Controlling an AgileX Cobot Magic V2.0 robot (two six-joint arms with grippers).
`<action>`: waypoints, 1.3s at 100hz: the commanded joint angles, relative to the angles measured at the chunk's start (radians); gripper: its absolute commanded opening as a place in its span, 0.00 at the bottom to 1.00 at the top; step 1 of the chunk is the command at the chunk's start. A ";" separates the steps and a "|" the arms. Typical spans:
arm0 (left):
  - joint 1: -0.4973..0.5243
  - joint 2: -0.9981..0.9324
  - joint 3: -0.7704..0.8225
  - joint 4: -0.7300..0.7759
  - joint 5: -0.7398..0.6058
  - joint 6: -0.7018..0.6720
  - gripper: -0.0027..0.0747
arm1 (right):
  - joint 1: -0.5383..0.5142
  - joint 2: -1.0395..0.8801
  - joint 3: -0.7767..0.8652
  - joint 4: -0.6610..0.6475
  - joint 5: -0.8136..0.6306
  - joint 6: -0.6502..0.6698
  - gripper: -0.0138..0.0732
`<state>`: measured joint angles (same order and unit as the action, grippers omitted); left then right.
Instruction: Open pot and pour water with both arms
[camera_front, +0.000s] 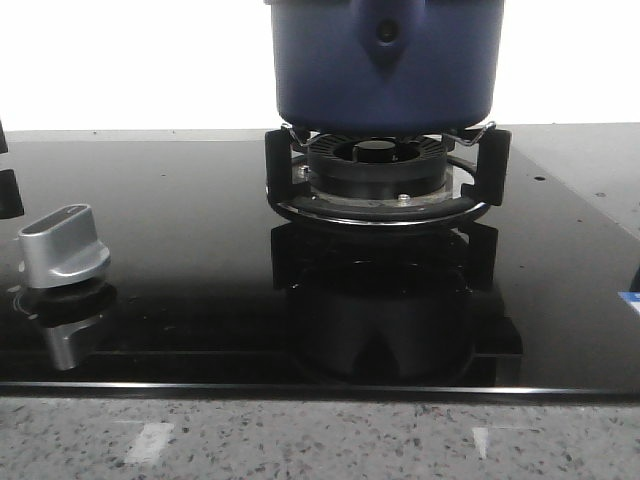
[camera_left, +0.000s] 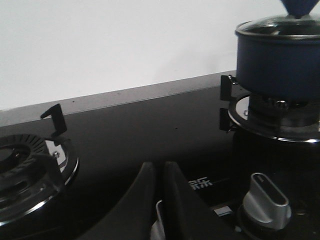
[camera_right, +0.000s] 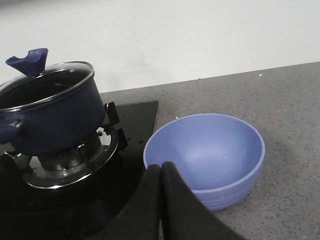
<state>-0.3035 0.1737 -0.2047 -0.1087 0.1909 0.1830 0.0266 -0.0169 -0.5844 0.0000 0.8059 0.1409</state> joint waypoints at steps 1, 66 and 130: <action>0.026 -0.027 0.045 0.036 -0.164 -0.068 0.01 | 0.000 0.002 -0.019 0.000 -0.073 -0.011 0.07; 0.114 -0.174 0.236 0.034 0.054 -0.102 0.01 | 0.000 0.002 -0.019 0.000 -0.073 -0.011 0.07; 0.114 -0.204 0.236 -0.037 0.091 -0.102 0.01 | 0.000 0.002 -0.019 0.000 -0.073 -0.011 0.07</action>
<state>-0.1911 -0.0042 0.0002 -0.1290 0.3266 0.0923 0.0266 -0.0169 -0.5844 0.0000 0.8081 0.1409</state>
